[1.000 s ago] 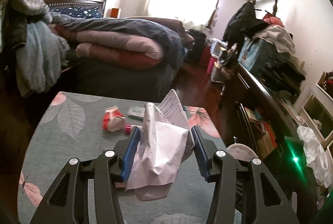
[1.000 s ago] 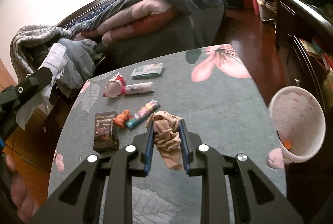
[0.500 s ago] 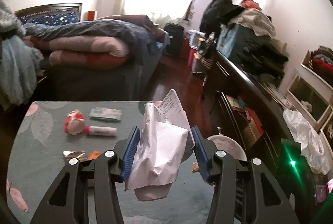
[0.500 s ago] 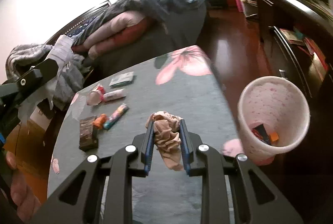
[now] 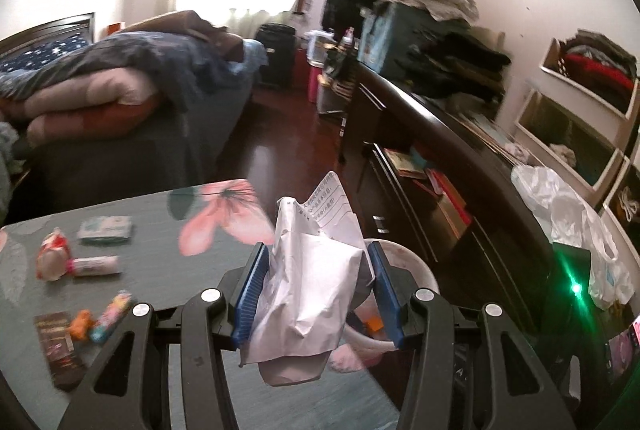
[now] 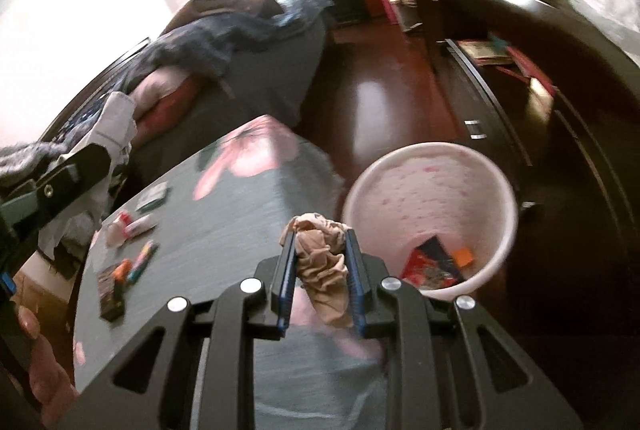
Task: Collect trash
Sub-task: 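Carry tissue and wrapper over the wastebasket and open both tools to drop them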
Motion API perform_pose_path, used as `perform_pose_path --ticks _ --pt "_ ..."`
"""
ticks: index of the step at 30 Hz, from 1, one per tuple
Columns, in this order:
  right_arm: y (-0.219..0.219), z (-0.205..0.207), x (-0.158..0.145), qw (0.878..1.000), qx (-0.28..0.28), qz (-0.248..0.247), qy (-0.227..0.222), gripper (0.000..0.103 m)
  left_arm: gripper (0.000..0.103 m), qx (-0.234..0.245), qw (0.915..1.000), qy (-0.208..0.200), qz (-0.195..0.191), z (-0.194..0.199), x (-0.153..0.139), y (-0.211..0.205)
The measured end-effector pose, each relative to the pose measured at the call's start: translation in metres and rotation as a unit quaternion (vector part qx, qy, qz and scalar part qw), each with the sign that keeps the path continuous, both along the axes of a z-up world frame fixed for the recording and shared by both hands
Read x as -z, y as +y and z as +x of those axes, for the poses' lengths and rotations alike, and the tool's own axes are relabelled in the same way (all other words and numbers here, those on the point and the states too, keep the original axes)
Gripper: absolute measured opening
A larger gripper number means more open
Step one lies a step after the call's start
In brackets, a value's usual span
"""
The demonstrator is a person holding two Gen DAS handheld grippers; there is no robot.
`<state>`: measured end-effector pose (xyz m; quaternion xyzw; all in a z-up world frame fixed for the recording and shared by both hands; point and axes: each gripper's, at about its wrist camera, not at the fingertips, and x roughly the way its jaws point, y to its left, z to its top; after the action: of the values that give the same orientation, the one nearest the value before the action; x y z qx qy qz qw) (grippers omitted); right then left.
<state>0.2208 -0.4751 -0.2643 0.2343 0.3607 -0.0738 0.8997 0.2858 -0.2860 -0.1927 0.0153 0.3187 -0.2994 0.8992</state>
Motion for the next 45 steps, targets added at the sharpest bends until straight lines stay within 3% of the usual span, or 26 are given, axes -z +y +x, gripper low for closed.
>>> perform_pose_path --ticks 7,15,19,21,28,36,45 --pt "-0.052 -0.003 0.017 0.998 0.054 -0.007 0.014 0.025 0.051 0.046 0.9988 0.004 0.018 0.01 0.017 -0.061" --pt "-0.085 0.013 0.033 0.996 0.082 -0.028 0.022 0.025 0.051 0.066 0.997 0.013 0.037 0.03 0.04 -0.111" --pt "-0.094 0.023 0.04 0.995 0.089 -0.041 0.025 0.026 0.059 0.063 0.9969 0.021 0.042 0.043 0.051 -0.123" --pt "-0.097 0.029 0.044 0.994 0.09 -0.048 0.025 0.027 0.06 0.061 0.997 0.025 0.04 0.048 0.053 -0.126" --pt "-0.105 0.04 0.059 0.991 0.101 -0.077 0.03 0.049 0.08 0.052 0.9979 0.035 0.015 0.061 0.052 -0.129" --pt "-0.102 0.034 0.063 0.992 0.099 -0.065 0.034 0.057 0.084 0.039 0.9989 0.025 0.01 0.056 0.048 -0.116" --pt "-0.071 0.022 0.052 0.996 0.073 -0.048 0.034 0.069 0.092 0.008 0.9999 -0.007 0.012 0.037 0.031 -0.084"
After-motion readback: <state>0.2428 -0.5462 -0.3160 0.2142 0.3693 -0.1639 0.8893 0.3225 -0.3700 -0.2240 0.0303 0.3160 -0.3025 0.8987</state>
